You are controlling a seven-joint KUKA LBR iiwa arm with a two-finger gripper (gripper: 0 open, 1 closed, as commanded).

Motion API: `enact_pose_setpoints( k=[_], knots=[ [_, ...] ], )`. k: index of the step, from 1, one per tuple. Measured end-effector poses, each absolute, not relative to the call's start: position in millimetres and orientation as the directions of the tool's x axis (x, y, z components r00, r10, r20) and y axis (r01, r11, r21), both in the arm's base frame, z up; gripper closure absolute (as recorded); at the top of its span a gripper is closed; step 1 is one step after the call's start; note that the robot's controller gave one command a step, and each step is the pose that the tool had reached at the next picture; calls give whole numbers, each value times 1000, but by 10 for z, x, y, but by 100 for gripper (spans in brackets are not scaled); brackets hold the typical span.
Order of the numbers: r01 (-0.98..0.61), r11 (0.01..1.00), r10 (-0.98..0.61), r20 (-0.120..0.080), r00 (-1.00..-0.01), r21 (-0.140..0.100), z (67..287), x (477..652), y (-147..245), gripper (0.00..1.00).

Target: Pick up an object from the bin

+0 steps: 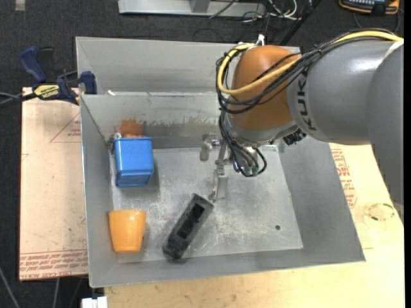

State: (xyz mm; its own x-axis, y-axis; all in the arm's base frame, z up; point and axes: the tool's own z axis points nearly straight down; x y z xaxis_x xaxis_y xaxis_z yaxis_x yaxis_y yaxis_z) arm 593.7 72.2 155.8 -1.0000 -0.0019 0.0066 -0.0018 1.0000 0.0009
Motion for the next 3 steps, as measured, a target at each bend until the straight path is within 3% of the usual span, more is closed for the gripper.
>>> enact_pose_setpoints(
  k=[1, 2, 3],
  knots=[
    [0, 1000, 0, -1, -1000, 1, 1605, 5955, 719, 0],
    [-138, 990, -138, -7, -990, 0, 1316, 5820, 856, 0],
    [-343, 939, -343, 1, -939, 2, 1200, 5583, 1073, 0]
  ],
)
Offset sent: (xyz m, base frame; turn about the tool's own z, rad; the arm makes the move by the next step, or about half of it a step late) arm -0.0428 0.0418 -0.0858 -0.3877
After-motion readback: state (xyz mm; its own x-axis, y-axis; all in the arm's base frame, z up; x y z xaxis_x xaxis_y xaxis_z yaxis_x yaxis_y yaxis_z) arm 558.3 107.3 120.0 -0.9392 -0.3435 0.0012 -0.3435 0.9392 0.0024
